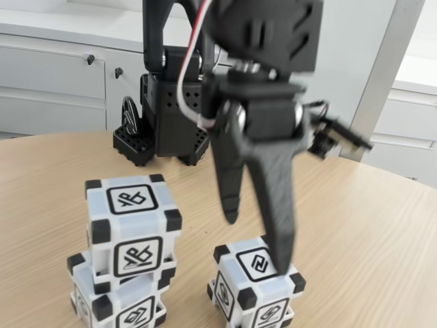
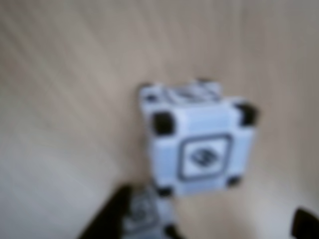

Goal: Stack cubes from left to right.

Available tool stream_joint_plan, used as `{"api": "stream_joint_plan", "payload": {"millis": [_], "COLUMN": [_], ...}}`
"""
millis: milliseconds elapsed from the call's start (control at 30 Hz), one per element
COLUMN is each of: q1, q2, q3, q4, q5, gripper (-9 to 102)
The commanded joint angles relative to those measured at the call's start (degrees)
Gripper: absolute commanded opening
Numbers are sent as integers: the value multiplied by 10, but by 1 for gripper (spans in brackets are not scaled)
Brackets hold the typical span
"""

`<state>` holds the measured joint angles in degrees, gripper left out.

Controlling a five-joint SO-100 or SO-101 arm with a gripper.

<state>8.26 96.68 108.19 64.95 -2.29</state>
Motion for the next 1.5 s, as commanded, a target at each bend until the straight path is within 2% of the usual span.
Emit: {"api": "stream_joint_plan", "payload": {"millis": [0,467,1167,1467], "q1": [7,4,5,5], "q2": [-24,-37,-40,-148], "q3": [-25,-25,-39,-120], "q4": [0,-1,-11,0], "q5": [-18,-72,-33,-34], "gripper": [35,35,41,40]}}
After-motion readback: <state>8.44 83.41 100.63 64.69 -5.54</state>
